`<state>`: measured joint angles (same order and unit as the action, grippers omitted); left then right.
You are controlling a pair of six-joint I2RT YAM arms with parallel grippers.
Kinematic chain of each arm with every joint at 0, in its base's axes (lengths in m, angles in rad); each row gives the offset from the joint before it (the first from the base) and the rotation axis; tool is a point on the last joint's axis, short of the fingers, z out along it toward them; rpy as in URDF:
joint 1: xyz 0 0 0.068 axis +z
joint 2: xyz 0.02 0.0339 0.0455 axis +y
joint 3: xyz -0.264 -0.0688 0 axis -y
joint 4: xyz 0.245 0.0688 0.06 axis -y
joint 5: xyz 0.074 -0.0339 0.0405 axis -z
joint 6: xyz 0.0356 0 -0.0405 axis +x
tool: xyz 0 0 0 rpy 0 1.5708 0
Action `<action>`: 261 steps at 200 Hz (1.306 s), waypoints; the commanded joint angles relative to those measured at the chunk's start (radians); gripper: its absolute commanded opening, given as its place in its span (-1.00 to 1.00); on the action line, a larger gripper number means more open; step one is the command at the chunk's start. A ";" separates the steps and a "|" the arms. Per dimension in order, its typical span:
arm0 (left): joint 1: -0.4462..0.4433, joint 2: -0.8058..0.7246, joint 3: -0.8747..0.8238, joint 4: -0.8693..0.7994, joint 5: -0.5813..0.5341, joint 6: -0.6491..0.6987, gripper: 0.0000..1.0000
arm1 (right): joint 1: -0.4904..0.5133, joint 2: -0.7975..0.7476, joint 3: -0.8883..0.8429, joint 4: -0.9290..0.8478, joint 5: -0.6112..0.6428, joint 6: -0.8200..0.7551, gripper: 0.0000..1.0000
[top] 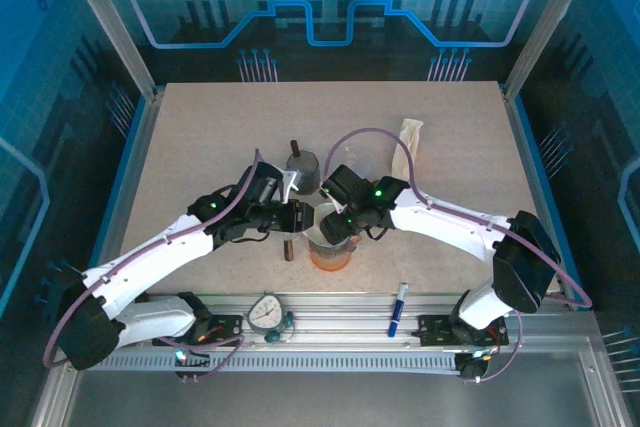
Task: Place the coffee filter in the dripper
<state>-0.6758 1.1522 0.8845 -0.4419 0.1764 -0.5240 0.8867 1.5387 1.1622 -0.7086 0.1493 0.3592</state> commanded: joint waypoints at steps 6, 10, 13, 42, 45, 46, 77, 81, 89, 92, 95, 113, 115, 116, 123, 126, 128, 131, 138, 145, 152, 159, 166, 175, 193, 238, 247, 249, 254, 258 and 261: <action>0.006 -0.011 -0.011 -0.002 -0.001 0.001 -0.42 | -0.006 0.014 0.013 -0.011 -0.009 0.012 0.38; 0.007 -0.011 -0.011 -0.002 -0.002 -0.001 -0.45 | -0.006 0.014 0.013 -0.012 -0.010 0.012 0.38; 0.006 -0.011 -0.011 0.000 -0.002 -0.001 -0.48 | -0.006 0.014 0.012 -0.011 -0.009 0.013 0.38; 0.007 -0.013 -0.015 0.002 -0.002 -0.001 -0.71 | -0.007 0.014 0.011 -0.012 -0.007 0.015 0.38; 0.007 -0.013 -0.014 0.001 -0.002 -0.001 -0.72 | -0.006 0.014 0.011 -0.013 -0.007 0.015 0.38; 0.007 -0.014 -0.014 0.002 -0.002 -0.001 -0.73 | -0.006 0.014 0.011 -0.013 -0.007 0.014 0.38; 0.006 -0.013 -0.016 0.002 -0.003 -0.003 -0.72 | -0.007 0.014 0.013 -0.011 -0.007 0.016 0.38; 0.006 -0.013 -0.016 0.002 -0.003 -0.002 -0.66 | -0.006 0.014 0.013 -0.011 -0.007 0.016 0.38; 0.006 -0.013 -0.016 0.002 -0.006 -0.004 -0.52 | -0.005 0.014 0.013 -0.010 -0.007 0.017 0.38; 0.006 -0.015 -0.017 0.002 -0.006 -0.004 -0.48 | -0.005 0.014 0.013 -0.010 -0.007 0.016 0.38; 0.007 -0.016 -0.017 0.001 -0.007 -0.005 -0.44 | -0.005 0.014 0.013 -0.011 -0.008 0.017 0.38; 0.007 -0.019 -0.017 0.002 -0.011 -0.006 -0.32 | -0.006 0.014 0.014 -0.011 -0.007 0.018 0.38; 0.006 -0.020 -0.016 0.002 -0.012 -0.006 -0.32 | -0.005 0.014 0.014 -0.011 -0.007 0.017 0.38; 0.006 -0.020 -0.016 0.002 -0.012 -0.006 -0.32 | -0.005 0.014 0.014 -0.012 -0.007 0.017 0.38; 0.007 -0.020 -0.019 0.001 -0.012 -0.007 -0.32 | -0.005 0.014 0.015 -0.012 -0.007 0.016 0.38; 0.007 -0.021 -0.019 0.002 -0.012 -0.007 -0.34 | -0.005 0.014 0.015 -0.012 -0.008 0.017 0.38; 0.007 -0.021 -0.018 0.003 -0.012 -0.007 -0.35 | -0.005 0.015 0.015 -0.012 -0.007 0.018 0.38; 0.007 -0.022 -0.019 0.002 -0.013 -0.007 -0.37 | -0.005 0.014 0.015 -0.013 -0.007 0.017 0.38; 0.007 -0.021 -0.019 0.003 -0.012 -0.007 -0.47 | -0.005 0.015 0.016 -0.012 -0.008 0.018 0.38; 0.007 -0.021 -0.018 0.005 -0.012 -0.008 -0.54 | -0.005 0.015 0.016 -0.012 -0.007 0.018 0.38; 0.006 -0.020 -0.018 0.006 -0.011 -0.007 -0.60 | -0.005 0.016 0.014 -0.012 -0.007 0.019 0.38; 0.007 -0.018 -0.018 0.006 -0.009 -0.007 -0.65 | -0.005 0.015 0.014 -0.012 -0.007 0.019 0.38; 0.006 -0.017 -0.019 0.007 -0.008 -0.008 -0.71 | -0.004 0.017 0.014 -0.012 -0.007 0.019 0.38; 0.006 -0.017 -0.022 0.009 -0.007 -0.007 -0.74 | -0.004 0.017 0.014 -0.012 -0.007 0.019 0.38; 0.007 -0.018 -0.022 0.007 -0.011 -0.009 -0.73 | -0.004 0.015 0.016 -0.011 -0.008 0.019 0.38; 0.014 -0.060 -0.032 -0.001 -0.041 -0.029 -0.09 | -0.004 0.000 0.022 -0.009 -0.008 0.018 0.40; 0.020 -0.078 -0.040 0.006 -0.039 -0.037 -0.03 | -0.004 -0.002 0.024 -0.011 -0.007 0.018 0.41; 0.021 -0.082 -0.042 0.007 -0.037 -0.038 -0.02 | -0.004 -0.003 0.024 -0.011 -0.008 0.019 0.41; 0.021 -0.091 -0.045 0.012 -0.032 -0.042 0.00 | -0.003 -0.003 0.024 -0.011 -0.007 0.020 0.41; 0.021 -0.097 -0.049 0.014 -0.025 -0.046 0.01 | -0.003 -0.003 0.024 -0.011 -0.007 0.020 0.41; 0.021 -0.099 -0.050 0.016 -0.021 -0.046 0.02 | -0.004 -0.003 0.024 -0.010 -0.007 0.019 0.41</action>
<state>-0.6647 1.1084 0.8589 -0.4397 0.1532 -0.5503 0.8871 1.5414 1.1629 -0.7086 0.1493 0.3660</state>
